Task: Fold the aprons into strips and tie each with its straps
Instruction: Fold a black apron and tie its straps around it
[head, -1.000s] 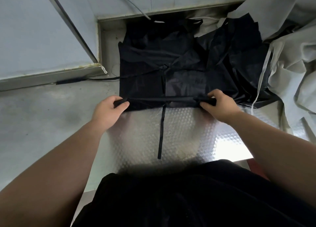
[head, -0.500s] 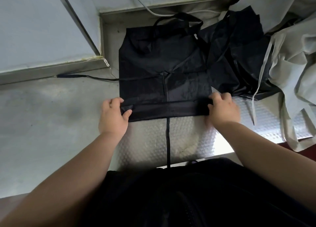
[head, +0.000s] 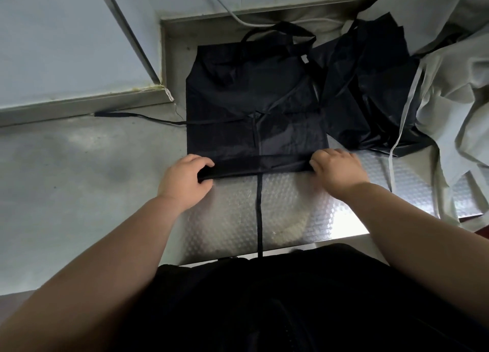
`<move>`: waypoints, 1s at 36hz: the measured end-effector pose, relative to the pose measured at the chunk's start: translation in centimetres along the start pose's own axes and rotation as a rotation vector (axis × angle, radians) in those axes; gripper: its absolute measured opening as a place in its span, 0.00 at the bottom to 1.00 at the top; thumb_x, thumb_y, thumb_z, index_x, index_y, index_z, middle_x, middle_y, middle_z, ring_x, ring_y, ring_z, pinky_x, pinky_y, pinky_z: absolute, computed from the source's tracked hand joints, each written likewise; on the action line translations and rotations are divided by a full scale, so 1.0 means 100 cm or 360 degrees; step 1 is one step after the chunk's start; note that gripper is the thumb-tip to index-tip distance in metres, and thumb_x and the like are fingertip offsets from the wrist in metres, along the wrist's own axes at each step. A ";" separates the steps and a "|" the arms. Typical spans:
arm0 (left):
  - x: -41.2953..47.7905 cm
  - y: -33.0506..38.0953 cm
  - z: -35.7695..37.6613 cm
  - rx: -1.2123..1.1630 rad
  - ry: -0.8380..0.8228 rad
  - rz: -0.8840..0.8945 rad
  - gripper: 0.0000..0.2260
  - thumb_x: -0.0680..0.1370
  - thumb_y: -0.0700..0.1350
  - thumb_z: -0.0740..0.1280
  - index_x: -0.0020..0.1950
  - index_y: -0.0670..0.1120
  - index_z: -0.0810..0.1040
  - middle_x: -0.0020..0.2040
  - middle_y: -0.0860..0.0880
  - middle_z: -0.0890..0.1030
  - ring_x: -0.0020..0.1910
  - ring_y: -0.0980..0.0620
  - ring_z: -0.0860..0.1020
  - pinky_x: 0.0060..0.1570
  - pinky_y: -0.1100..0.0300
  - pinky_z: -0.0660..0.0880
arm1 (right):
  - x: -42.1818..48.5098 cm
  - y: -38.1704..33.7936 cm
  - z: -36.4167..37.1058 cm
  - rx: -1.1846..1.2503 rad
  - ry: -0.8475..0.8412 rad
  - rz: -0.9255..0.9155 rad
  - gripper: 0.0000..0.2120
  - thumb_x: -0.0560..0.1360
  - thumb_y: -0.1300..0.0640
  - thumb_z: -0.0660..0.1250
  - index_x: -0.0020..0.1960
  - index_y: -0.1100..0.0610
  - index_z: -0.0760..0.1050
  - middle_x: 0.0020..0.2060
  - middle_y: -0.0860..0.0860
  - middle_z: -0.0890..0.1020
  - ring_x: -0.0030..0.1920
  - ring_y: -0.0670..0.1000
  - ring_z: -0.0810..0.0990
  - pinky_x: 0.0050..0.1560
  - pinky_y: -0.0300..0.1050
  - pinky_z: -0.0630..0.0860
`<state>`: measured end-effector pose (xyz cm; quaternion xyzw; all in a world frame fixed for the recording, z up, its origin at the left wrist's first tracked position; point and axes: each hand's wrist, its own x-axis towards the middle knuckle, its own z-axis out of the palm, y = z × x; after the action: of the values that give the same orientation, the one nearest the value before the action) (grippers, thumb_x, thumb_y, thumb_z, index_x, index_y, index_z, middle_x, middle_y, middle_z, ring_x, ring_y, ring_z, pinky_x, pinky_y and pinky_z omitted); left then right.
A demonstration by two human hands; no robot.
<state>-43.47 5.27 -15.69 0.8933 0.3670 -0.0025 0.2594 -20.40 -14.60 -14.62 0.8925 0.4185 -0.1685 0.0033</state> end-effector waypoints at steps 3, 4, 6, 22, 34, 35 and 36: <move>0.002 0.002 -0.009 -0.0291 0.0001 -0.0213 0.05 0.76 0.46 0.67 0.51 0.51 0.80 0.47 0.55 0.80 0.46 0.55 0.77 0.45 0.64 0.71 | 0.002 -0.002 -0.006 0.0141 0.0079 0.0007 0.10 0.79 0.53 0.56 0.47 0.58 0.71 0.41 0.54 0.77 0.51 0.59 0.75 0.48 0.46 0.62; 0.002 0.001 -0.011 -0.0384 -0.0007 -0.0281 0.03 0.76 0.47 0.68 0.49 0.52 0.80 0.44 0.56 0.80 0.42 0.57 0.76 0.41 0.66 0.69 | 0.002 -0.002 -0.008 0.0242 0.0073 0.0027 0.10 0.79 0.50 0.58 0.46 0.57 0.70 0.39 0.54 0.76 0.48 0.58 0.76 0.46 0.45 0.63; 0.003 -0.003 -0.014 -0.0544 -0.0002 -0.0381 0.02 0.76 0.48 0.69 0.48 0.52 0.79 0.42 0.58 0.79 0.38 0.59 0.75 0.37 0.67 0.67 | 0.002 0.000 -0.013 0.0522 -0.0052 0.0118 0.13 0.76 0.45 0.63 0.48 0.55 0.72 0.40 0.51 0.77 0.46 0.54 0.76 0.45 0.43 0.68; 0.026 -0.007 -0.003 -0.0436 0.0309 -0.0730 0.10 0.79 0.44 0.63 0.59 0.43 0.72 0.49 0.46 0.79 0.46 0.46 0.74 0.44 0.59 0.66 | 0.031 -0.005 -0.012 0.1269 0.0047 0.0733 0.28 0.76 0.45 0.64 0.70 0.57 0.60 0.59 0.55 0.74 0.50 0.54 0.72 0.47 0.45 0.67; 0.023 -0.014 0.003 0.0114 0.0449 -0.0175 0.07 0.77 0.37 0.65 0.53 0.42 0.80 0.55 0.43 0.76 0.56 0.41 0.71 0.53 0.53 0.69 | 0.031 -0.018 -0.005 0.0336 0.0178 0.0483 0.20 0.77 0.56 0.62 0.68 0.54 0.64 0.62 0.59 0.68 0.60 0.61 0.68 0.58 0.52 0.65; 0.022 -0.015 0.004 0.0206 0.0408 -0.0075 0.08 0.77 0.36 0.64 0.53 0.40 0.81 0.54 0.43 0.78 0.55 0.40 0.73 0.52 0.53 0.70 | 0.029 -0.018 -0.004 0.0161 0.0206 0.0366 0.21 0.76 0.57 0.63 0.68 0.52 0.65 0.64 0.57 0.67 0.62 0.61 0.66 0.60 0.52 0.63; 0.021 -0.016 0.004 0.0259 0.0367 -0.0010 0.09 0.78 0.37 0.64 0.54 0.40 0.81 0.54 0.43 0.80 0.54 0.39 0.74 0.52 0.52 0.70 | 0.028 -0.018 -0.002 0.0054 0.0188 0.0242 0.22 0.76 0.57 0.62 0.69 0.50 0.66 0.66 0.55 0.66 0.64 0.60 0.65 0.62 0.51 0.61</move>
<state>-42.89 7.44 -17.13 0.9046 0.3959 0.0696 0.1421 -20.03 -11.33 -15.00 0.9299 0.3462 -0.1221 -0.0238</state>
